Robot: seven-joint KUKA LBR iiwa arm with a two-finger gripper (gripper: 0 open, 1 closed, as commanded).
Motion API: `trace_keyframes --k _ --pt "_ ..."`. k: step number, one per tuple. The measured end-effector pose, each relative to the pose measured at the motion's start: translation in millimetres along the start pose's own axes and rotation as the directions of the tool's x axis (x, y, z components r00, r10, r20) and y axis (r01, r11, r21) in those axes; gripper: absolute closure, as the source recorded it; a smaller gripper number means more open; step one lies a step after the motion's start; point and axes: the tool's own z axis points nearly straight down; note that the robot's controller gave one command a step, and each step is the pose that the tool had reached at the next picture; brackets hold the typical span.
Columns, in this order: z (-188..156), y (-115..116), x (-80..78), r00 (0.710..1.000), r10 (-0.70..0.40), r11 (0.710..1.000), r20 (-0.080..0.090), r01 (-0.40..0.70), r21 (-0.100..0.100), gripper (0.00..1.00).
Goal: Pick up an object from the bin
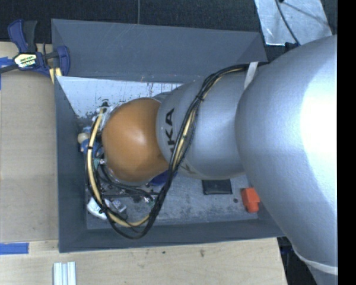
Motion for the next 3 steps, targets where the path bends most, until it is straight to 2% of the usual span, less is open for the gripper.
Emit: trace_keyframes --k 1,2,3 --pt "-15.9 -0.4 -1.1 1.000 0.002 1.000 -0.001 -0.002 0.000 1.00" --pt "-81.9 -1.0 -3.7 1.000 0.005 1.000 0.004 -0.005 0.001 1.00" --pt "-94.3 -1.4 -4.9 1.000 0.007 1.000 0.000 -0.007 0.000 1.00"
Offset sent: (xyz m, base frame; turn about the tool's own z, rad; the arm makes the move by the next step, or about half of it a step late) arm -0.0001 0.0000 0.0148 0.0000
